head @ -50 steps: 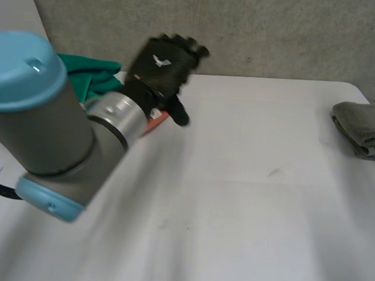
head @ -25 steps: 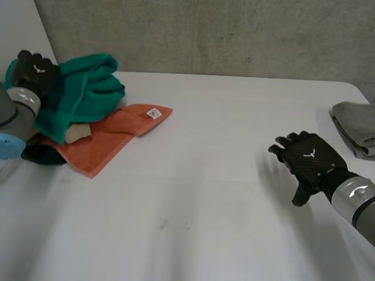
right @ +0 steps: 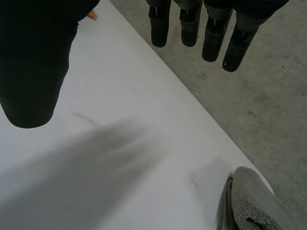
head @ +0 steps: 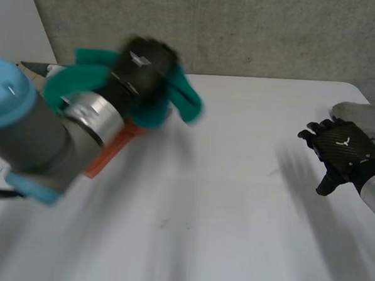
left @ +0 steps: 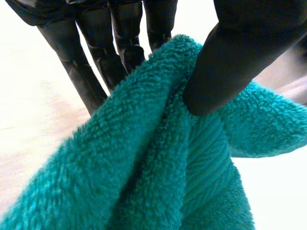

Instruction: Fold the laundry.

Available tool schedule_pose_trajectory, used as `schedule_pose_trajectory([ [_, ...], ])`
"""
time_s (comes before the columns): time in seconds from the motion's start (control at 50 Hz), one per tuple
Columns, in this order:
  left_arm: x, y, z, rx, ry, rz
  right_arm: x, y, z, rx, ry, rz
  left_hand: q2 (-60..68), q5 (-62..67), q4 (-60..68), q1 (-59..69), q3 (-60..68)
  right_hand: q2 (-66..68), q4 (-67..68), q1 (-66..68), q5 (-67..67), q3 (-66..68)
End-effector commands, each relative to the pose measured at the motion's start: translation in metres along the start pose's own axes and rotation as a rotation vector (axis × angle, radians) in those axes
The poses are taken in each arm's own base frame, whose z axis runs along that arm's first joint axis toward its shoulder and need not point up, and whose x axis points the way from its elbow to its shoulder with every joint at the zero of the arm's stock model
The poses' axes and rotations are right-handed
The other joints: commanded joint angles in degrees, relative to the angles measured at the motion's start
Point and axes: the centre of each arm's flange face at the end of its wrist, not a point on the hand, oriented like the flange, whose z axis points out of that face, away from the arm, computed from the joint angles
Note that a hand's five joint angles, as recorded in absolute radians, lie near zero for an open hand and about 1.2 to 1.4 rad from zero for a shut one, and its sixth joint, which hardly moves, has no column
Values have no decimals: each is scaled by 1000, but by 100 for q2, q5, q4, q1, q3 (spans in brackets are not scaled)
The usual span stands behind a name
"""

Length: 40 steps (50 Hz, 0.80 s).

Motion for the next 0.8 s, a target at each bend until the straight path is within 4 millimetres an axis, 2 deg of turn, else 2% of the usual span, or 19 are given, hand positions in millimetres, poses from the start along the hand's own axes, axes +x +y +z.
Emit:
schedule_pose_trajectory([
  [0.02,100,6,-36,-56,334,-70,1,-2,1,4,4,31,-3093,-2699,-3104,-2668,-3048,-251,-340,-118,-300,-203],
  [0.04,101,7,-37,-61,335,-72,1,-2,1,4,1,33,-4290,-3897,-4301,-3865,-4245,-251,-340,-118,-300,-203],
  [0.08,100,4,-36,-57,326,-73,-1,-4,1,9,-8,33,-5826,-5433,-5838,-5401,-5781,-251,-340,-118,-300,-203],
  [0.14,93,2,-34,-54,296,-74,-1,-4,1,12,-12,36,-5782,-5389,-5794,-5358,-5738,-251,-340,-118,-300,-203],
  [0.22,67,4,-33,-98,166,-56,3,-7,4,22,-2,26,-5681,-5288,-5693,-5257,-5637,-251,-340,-118,-300,-203],
  [0.24,56,3,-35,-121,105,-51,3,-8,5,24,-2,23,-5615,-5221,-5626,-5190,-5570,-251,-340,-118,-300,-203],
  [0.38,25,16,-50,-290,-102,-46,-6,-19,-2,-58,-93,54,-5496,-5103,-5508,-5072,-5452,-251,-340,-118,-300,-203],
  [0.48,26,42,-71,-485,-120,-8,-20,-11,-10,-219,-220,127,-4993,-4599,-5004,-4568,-4948,-111,-200,22,-160,-63],
  [0.54,29,56,-73,-530,-91,54,-30,-10,-15,-250,-267,118,-5025,-4632,-5037,-4600,-4980,529,439,661,479,576],
  [0.6,26,63,-64,-504,-96,107,-46,-10,-19,-254,-319,95,-5176,-4783,-5188,-4752,-5132,649,560,782,600,696],
  [0.62,21,70,-55,-474,-112,142,-55,-6,-24,-263,-348,92,-5177,-4783,-5188,-4752,-5132,649,560,782,600,696],
  [0.72,3,90,-19,-353,-141,222,-72,6,-24,-222,-351,78,-5194,-4800,-5205,-4769,-5149,767,677,899,717,814],
  [0.8,8,106,3,-294,-35,260,-90,14,-24,-155,-340,39,-5076,-4683,-5088,-4651,-5031,734,644,866,684,781],
])
